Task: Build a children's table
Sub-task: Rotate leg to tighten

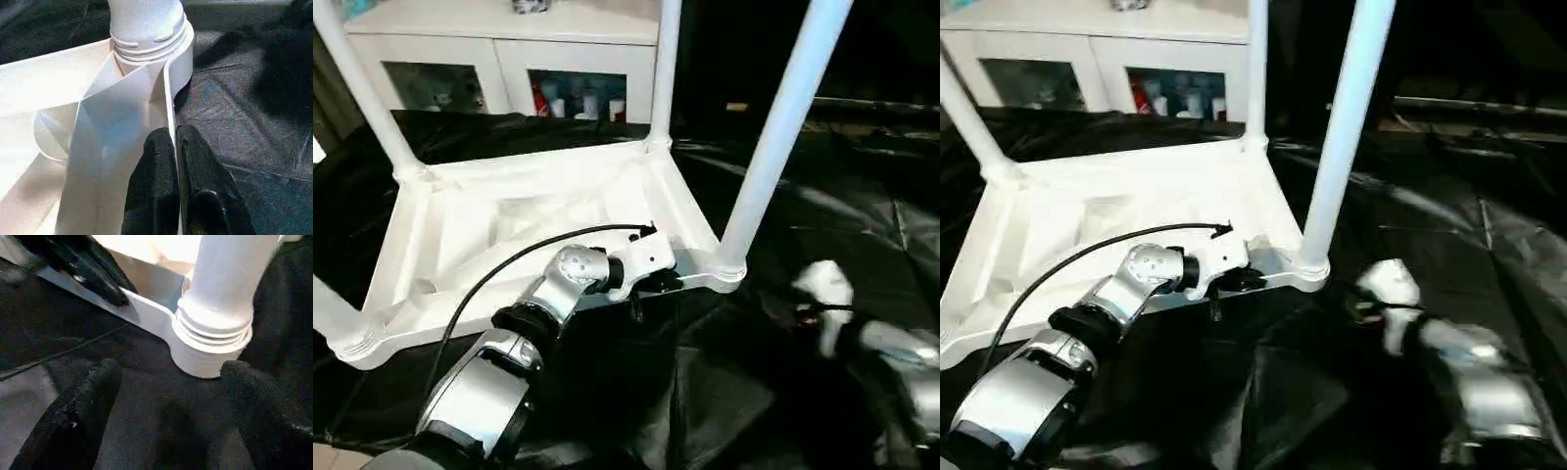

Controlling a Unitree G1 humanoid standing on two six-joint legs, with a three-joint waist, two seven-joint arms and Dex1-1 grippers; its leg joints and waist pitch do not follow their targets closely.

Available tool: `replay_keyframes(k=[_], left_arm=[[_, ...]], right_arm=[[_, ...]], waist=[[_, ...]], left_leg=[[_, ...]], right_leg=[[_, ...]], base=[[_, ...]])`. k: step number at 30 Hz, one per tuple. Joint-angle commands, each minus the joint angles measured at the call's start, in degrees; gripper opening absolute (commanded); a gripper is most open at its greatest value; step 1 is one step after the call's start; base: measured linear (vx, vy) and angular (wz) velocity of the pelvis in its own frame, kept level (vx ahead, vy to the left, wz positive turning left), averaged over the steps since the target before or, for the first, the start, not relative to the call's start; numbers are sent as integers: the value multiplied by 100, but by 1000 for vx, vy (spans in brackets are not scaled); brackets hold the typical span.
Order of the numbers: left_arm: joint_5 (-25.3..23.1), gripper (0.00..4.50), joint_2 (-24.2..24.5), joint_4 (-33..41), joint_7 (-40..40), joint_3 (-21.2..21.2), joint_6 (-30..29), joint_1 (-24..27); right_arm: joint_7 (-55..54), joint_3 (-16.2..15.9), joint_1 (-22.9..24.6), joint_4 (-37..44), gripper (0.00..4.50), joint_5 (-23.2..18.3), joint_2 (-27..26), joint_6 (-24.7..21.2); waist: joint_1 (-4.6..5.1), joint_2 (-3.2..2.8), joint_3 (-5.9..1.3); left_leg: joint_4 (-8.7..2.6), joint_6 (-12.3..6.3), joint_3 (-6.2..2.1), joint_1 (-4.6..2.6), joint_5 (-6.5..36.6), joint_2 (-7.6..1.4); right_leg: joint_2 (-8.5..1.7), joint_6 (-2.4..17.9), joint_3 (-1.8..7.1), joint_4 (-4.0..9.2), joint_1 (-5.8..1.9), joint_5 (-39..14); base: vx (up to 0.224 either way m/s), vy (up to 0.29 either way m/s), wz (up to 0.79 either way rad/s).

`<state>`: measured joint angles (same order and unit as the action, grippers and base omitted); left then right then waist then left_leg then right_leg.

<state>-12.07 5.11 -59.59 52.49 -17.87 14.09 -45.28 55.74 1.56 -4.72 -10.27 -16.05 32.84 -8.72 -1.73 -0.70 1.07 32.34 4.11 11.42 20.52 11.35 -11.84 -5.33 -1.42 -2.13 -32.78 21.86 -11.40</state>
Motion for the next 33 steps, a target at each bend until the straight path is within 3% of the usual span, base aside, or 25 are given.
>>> replay_keyframes(k=[1,4,8,12,13,14,18,23,28,33], left_arm=[[-60,0,22,-279,174,-132,48,193],[-59,0,19,-282,249,-137,81,222],[-20,0,75,-223,623,-192,174,317],[105,0,158,-76,1293,-248,135,421],[104,0,166,-68,1330,-257,128,426],[88,0,190,-54,1405,-287,110,435],[35,0,294,7,1683,-386,22,460],[16,0,377,15,1712,-392,-31,433],[13,0,422,78,1785,-359,-64,441],[13,0,449,115,1779,-357,-98,462]], right_arm=[[192,18,43,224,365,-165,39,-104],[84,56,69,190,365,-79,26,-20],[-218,121,-95,30,365,-42,-112,34],[-577,-5,-455,-95,365,168,-439,226],[-577,-17,-479,-95,365,159,-464,222],[-548,-60,-516,-76,365,144,-503,215],[-376,-279,-576,-35,365,175,-530,225],[-240,-398,-619,-174,365,277,-490,292],[-254,-440,-735,-342,315,286,-539,348],[-245,-499,-761,-417,270,344,-573,399]], waist=[[1,167,-171],[0,199,-170],[-8,168,-185],[6,153,-189],[0,112,-195],[6,123,-199],[-50,97,-216],[-56,100,-219],[-28,105,-225],[-28,116,-236]], left_leg=[[-348,-698,-68,18,1301,-169],[-334,-660,-58,11,1289,-161],[-332,-635,-64,5,1111,-158],[-331,-611,-53,-8,1038,-158],[-328,-601,-59,-14,1033,-163],[-325,-619,-52,-16,1005,-159],[-302,-700,-41,-33,789,-171],[-295,-715,-38,-26,854,-162],[-293,-673,-41,-30,871,-159],[-276,-751,-38,-24,733,-158]], right_leg=[[-261,1244,142,413,-175,-1309],[-263,1221,141,427,-150,-1493],[-258,1264,137,395,-154,-1301],[-251,1367,140,363,-151,-1047],[-260,1391,143,351,-158,-991],[-251,1434,143,341,-159,-864],[-252,1570,146,276,-192,-286],[-258,1558,136,270,-210,-319],[-252,1581,137,268,-214,-346],[-247,1640,134,236,-230,-115]], base=[[0,0,0],[0,0,0],[0,0,0],[0,0,0],[0,0,0],[0,0,0],[0,0,0],[0,0,0],[0,0,0],[0,0,0]])
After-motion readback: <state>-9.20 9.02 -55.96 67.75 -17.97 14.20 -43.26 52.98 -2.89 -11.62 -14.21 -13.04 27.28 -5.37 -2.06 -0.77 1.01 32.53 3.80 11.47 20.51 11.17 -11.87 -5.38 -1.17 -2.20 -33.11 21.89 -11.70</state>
